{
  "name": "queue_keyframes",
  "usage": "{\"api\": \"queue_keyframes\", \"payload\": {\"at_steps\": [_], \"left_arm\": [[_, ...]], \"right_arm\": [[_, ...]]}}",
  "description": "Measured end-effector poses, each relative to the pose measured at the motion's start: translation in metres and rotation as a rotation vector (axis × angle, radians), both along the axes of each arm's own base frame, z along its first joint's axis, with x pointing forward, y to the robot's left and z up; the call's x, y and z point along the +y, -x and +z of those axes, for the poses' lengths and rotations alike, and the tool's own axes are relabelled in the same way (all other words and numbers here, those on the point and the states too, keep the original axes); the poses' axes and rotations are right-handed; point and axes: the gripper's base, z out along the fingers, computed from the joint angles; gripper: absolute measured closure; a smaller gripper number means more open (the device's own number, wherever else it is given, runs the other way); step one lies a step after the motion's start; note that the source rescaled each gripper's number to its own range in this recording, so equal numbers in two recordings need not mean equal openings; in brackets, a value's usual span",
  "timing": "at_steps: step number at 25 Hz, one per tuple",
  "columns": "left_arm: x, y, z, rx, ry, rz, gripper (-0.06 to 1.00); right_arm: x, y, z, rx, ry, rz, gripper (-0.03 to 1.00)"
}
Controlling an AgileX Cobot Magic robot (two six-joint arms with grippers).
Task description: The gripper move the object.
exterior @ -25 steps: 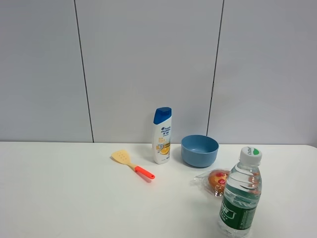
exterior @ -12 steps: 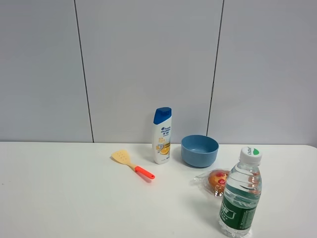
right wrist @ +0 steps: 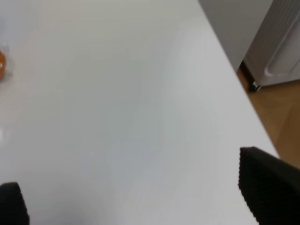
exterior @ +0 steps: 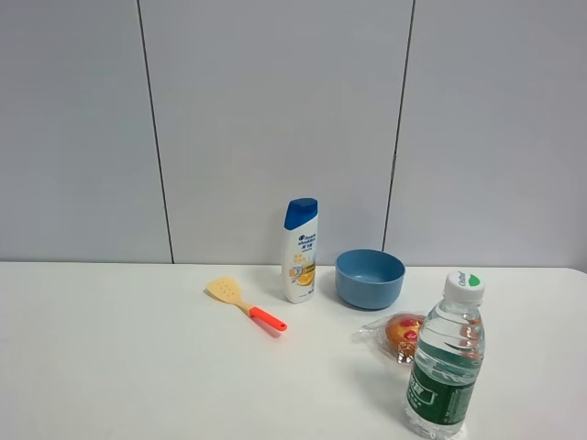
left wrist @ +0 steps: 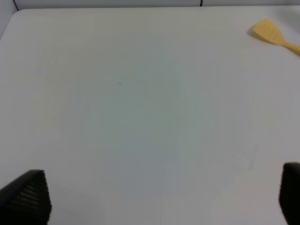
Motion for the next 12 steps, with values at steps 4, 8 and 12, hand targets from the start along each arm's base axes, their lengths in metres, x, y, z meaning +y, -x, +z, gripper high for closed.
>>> {"api": "queue_keyframes", "payload": {"at_steps": [4,8,12], "left_arm": [[0.000,0.000,0.000,0.000,0.000,0.000,-0.06],[0.000,0.000,0.000,0.000,-0.001,0.000,-0.06],[0.000,0.000,0.000,0.000,-0.001,0.000,-0.06]], "right_arm": [[0.003,-0.002,-0.001,-0.006,0.002,0.023,0.06],[0.008,-0.009,-0.001,-0.068,-0.031,0.063,0.06],[0.010,-0.012,-0.004,-0.084,-0.040,0.078,0.06]]}}
